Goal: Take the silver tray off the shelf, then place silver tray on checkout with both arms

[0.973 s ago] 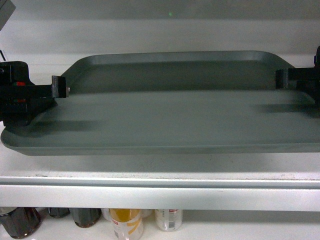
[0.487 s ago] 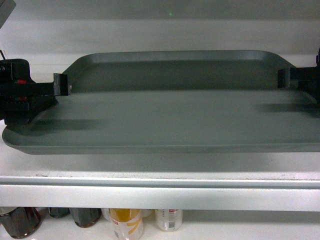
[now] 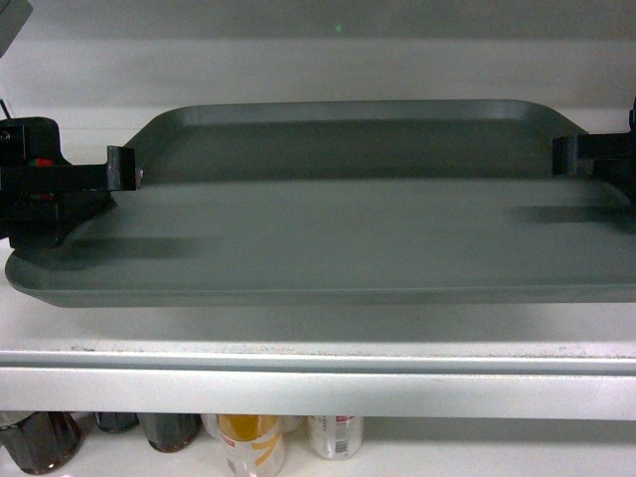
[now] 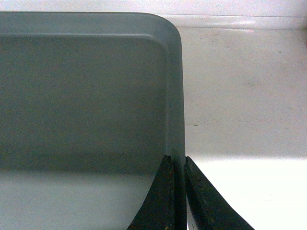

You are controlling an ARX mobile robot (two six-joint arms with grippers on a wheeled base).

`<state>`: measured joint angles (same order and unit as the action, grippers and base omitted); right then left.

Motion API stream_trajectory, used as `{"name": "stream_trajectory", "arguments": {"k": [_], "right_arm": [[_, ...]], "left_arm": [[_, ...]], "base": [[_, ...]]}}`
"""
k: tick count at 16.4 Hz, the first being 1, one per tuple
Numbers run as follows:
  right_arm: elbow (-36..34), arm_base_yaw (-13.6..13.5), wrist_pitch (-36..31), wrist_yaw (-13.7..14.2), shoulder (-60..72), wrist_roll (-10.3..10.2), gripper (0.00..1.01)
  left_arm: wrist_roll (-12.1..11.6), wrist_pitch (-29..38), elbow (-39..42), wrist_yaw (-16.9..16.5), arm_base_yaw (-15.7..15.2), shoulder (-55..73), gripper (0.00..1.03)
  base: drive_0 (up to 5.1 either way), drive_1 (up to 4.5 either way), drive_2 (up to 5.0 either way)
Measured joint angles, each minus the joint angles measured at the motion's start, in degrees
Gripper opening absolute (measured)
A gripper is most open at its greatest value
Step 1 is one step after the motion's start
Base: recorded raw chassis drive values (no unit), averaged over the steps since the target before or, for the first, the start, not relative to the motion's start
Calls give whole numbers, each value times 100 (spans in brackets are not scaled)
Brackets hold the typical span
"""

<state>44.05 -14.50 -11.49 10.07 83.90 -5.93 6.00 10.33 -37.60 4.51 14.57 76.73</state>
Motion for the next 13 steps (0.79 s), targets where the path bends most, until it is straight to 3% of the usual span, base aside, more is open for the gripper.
{"name": "stream_trajectory", "arguments": {"k": [13], "right_arm": [[0, 0, 0, 0, 0, 0, 3]], "left_arm": [[0, 0, 0, -2, 0, 0, 4]], "base": [[0, 0, 0]]}}
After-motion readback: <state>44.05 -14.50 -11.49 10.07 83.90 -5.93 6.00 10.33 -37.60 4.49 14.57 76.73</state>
